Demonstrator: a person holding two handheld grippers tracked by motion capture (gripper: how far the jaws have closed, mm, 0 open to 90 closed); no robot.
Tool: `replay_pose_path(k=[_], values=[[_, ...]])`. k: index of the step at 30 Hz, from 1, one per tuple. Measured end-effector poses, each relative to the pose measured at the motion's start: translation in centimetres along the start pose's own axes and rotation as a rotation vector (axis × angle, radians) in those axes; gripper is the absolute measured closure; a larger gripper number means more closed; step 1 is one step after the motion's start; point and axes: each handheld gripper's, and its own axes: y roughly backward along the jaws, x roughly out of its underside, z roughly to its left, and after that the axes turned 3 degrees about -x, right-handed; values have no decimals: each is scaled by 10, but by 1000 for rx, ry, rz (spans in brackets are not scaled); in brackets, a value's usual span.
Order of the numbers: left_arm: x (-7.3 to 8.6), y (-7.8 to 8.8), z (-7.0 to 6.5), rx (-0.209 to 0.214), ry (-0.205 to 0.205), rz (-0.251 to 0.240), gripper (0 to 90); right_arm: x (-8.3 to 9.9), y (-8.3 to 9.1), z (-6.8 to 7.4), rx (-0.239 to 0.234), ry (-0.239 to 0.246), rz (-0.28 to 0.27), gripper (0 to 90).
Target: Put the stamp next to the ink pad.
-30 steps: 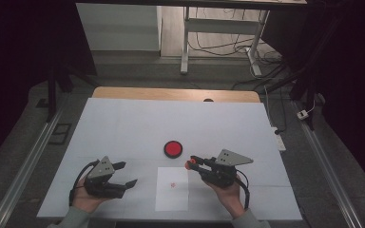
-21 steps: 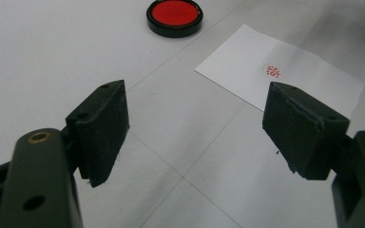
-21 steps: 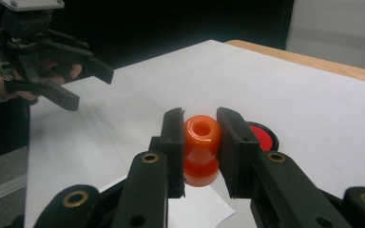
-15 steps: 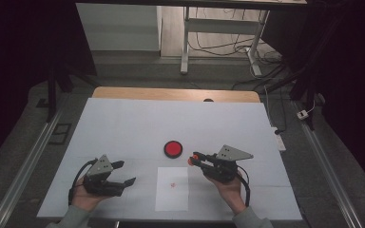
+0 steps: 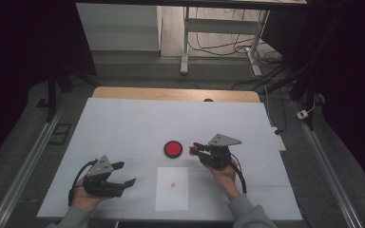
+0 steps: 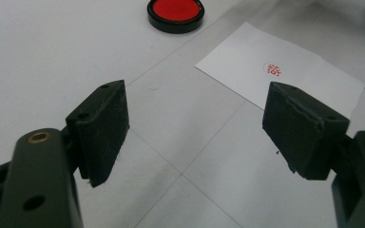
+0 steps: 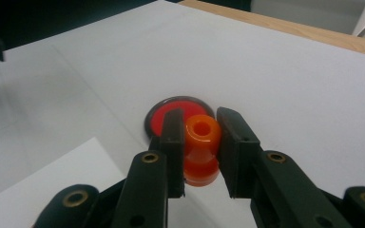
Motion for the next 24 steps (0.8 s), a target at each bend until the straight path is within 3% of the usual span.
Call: replay_pose_path(k=[11,18,24], values=[[2,0,1,0,4,5,242,4,-25,-9,25,-15,59,728],[2,0,2,-2,7,7,241,13,-31,-8,46,8,136,727],[2,0,2,-3,8,10,242,18,-32,-5,44,15,156,724]])
